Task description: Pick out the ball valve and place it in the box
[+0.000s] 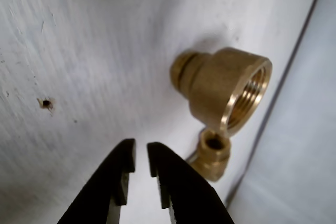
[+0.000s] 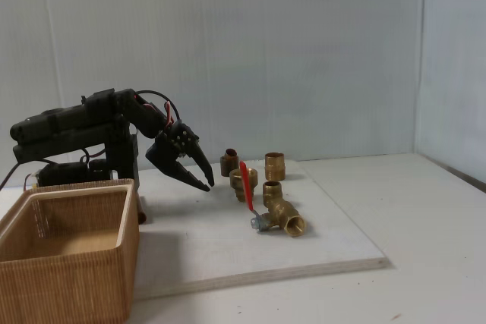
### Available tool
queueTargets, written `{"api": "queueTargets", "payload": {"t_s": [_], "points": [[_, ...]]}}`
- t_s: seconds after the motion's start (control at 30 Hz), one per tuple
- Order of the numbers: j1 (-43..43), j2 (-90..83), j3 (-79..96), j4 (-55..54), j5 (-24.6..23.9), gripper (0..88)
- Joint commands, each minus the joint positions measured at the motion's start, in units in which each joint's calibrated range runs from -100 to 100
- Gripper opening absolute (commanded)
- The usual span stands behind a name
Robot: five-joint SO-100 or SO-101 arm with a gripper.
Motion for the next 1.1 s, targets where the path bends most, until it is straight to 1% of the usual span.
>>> {"api": "queueTargets", "payload": {"t_s": [0.0, 0.83, 0.93, 1.07], "points": [[-0.48, -0.17, 0.55, -0.22, 0.24, 1.0], [-0.55, -0.85, 0.55, -0.22, -0.07, 1.0], [-0.04, -1.02, 0.46, -1.52, -0.07, 1.0], [-0.04, -1.02, 0.28, -6.68, 0.24, 1.0]]}}
